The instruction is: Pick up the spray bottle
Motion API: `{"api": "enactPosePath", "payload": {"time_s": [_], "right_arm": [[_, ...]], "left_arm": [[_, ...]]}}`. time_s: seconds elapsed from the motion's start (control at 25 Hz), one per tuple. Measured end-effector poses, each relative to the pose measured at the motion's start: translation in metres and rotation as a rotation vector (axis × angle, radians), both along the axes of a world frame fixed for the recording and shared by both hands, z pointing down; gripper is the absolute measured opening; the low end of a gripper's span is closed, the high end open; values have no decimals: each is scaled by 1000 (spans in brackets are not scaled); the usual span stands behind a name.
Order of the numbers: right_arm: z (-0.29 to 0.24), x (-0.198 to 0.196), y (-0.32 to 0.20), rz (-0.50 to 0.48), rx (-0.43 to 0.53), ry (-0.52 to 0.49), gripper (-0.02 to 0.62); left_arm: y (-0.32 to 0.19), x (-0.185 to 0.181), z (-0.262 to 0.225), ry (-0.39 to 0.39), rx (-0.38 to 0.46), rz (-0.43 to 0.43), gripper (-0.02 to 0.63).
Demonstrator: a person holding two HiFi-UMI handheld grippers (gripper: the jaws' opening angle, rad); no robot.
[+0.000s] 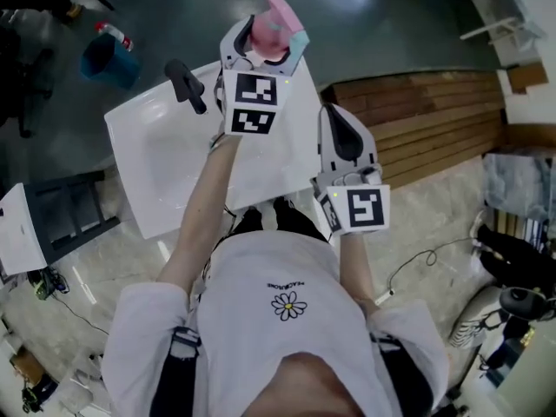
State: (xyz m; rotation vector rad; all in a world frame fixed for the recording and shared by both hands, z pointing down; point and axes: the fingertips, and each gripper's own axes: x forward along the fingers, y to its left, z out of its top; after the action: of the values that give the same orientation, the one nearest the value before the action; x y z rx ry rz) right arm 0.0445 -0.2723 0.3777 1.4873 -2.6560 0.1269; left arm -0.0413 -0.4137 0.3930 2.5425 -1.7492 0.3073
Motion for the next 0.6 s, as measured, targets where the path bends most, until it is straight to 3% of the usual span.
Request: {"api": "enactPosePath", "payload": {"time_s": [0.36, 0.6], "right_arm": [[-61, -45, -1, -136, 169, -8, 29], [-66, -75, 13, -218, 186, -13, 29]], "left_arm": [[64, -47, -114, -33, 165, -100, 399], [123, -85, -145, -44, 272, -198, 399]]}}
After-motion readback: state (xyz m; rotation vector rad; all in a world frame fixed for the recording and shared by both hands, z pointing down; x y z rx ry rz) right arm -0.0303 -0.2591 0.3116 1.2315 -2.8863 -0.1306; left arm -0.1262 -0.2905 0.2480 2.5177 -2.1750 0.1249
